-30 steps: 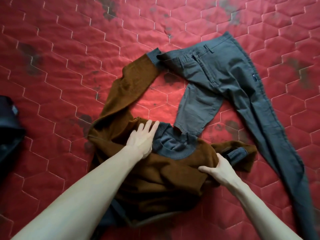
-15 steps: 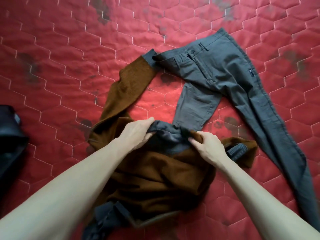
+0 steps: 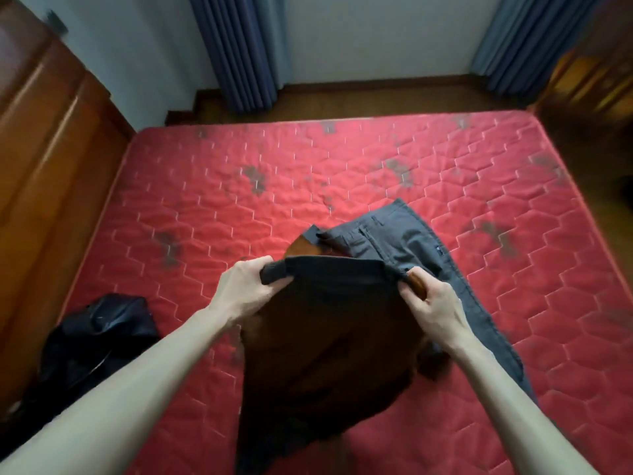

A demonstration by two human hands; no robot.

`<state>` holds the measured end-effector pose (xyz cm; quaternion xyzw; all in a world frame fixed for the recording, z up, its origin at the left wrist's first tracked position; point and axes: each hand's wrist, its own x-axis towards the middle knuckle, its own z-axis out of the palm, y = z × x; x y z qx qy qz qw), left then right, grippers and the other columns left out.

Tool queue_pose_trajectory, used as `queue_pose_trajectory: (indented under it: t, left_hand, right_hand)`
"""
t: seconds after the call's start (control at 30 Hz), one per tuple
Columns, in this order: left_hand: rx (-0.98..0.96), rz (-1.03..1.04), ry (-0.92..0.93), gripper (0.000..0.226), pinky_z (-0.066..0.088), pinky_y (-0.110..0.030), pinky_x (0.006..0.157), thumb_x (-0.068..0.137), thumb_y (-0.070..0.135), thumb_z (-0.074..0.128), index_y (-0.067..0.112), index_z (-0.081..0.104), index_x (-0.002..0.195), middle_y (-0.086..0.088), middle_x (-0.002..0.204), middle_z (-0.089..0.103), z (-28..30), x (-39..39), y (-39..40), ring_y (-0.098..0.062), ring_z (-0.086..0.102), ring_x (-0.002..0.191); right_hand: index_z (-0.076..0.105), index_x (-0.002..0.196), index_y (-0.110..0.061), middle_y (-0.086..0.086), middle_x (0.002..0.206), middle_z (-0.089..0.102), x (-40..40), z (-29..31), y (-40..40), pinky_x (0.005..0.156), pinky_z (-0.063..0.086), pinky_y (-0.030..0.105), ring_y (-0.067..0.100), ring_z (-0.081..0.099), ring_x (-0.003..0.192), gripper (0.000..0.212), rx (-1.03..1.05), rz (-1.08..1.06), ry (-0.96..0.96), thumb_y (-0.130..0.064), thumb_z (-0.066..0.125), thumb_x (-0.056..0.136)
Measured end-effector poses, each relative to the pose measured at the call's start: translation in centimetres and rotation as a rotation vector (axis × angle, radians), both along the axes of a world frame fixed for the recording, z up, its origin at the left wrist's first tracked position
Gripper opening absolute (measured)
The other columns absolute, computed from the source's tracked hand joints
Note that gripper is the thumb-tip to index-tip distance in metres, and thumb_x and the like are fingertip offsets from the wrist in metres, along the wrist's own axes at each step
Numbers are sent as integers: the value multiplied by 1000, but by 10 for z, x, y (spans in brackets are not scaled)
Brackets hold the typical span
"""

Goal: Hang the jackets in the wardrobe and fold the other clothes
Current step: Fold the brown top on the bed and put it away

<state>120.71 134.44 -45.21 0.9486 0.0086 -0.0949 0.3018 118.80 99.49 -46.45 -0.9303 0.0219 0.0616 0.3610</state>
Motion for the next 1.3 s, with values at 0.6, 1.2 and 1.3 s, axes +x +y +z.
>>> queue_pose_trajectory:
  t: [0.6, 1.2, 1.3]
  left_hand:
    - [203, -162, -631, 30, 36, -33, 57, 89, 14, 78, 15, 51, 76, 5, 62, 55, 265, -33, 50, -25, 57, 56]
    - [-35, -8, 355, 75, 34, -28, 54, 70, 90, 65, 17, 53, 57, 4, 55, 53, 244, -154, 51, -13, 50, 50]
    - [-53, 36, 541, 69, 43, -24, 53, 74, 85, 66, 18, 67, 57, 1, 61, 67, 263, -140, 48, -13, 61, 53]
  right_hand:
    - [68, 100, -19, 0, 82, 72, -26, 302, -14, 61, 45, 31, 27, 72, 75, 11, -253, 191, -683, -27, 73, 94]
    - [69, 90, -8, 2, 72, 59, -136, 247, -29, 63, 41, 30, 6, 51, 69, 21, 318, 400, -34, -27, 68, 98]
    - [68, 95, -3, 7, 75, 60, -109, 264, -37, 62, 42, 39, 16, 54, 68, 34, 291, 411, 130, -37, 65, 99]
